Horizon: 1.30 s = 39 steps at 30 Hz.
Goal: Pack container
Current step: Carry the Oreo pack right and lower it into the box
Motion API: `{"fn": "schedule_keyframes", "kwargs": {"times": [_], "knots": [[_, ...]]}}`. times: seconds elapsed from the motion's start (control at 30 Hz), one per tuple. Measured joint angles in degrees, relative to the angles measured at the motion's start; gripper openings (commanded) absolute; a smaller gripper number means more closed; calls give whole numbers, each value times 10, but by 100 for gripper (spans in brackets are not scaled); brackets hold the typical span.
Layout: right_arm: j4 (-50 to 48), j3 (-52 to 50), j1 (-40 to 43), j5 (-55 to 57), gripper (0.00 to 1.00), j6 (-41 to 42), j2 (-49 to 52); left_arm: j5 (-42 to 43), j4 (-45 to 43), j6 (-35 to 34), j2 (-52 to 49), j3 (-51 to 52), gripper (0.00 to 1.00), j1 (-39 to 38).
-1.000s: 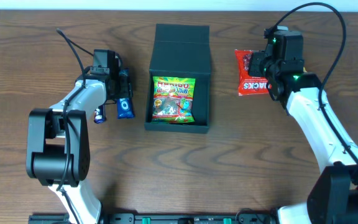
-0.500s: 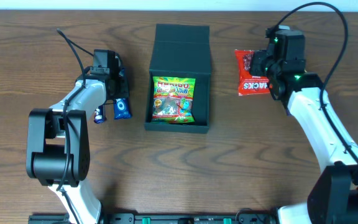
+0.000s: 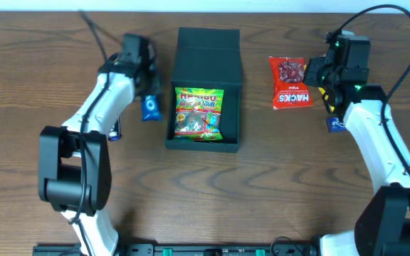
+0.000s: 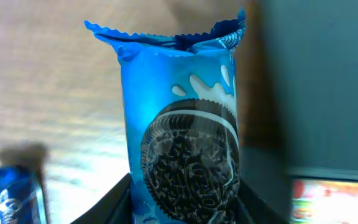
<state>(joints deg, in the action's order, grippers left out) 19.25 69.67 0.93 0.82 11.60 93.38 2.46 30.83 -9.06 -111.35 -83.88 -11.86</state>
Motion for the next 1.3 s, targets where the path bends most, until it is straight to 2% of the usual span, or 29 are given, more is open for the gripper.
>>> {"fn": "schedule_keyframes", "kwargs": {"times": [0.23,0.47,0.77,0.8,0.83,0.87,0.97,1.3], "knots": [[1,0,12,0,16,0,0,-5,41,-22,10,-61,26,-97],[3,0,12,0,17,0,0,11,52,-115,10,-61,26,-200],[6,0,12,0,17,0,0,21,52,-152,10,-61,26,-257],[7,0,12,0,17,0,0,23,52,-154,10,-61,33,-260],[7,0,12,0,17,0,0,27,52,-156,10,-61,50,-262],[7,0,12,0,17,0,0,32,52,-156,10,-61,57,-262],[8,0,12,0,18,0,0,37,51,-163,10,-61,66,-262],[21,0,12,0,20,0,0,31,53,-164,16,-61,66,-231]]}}
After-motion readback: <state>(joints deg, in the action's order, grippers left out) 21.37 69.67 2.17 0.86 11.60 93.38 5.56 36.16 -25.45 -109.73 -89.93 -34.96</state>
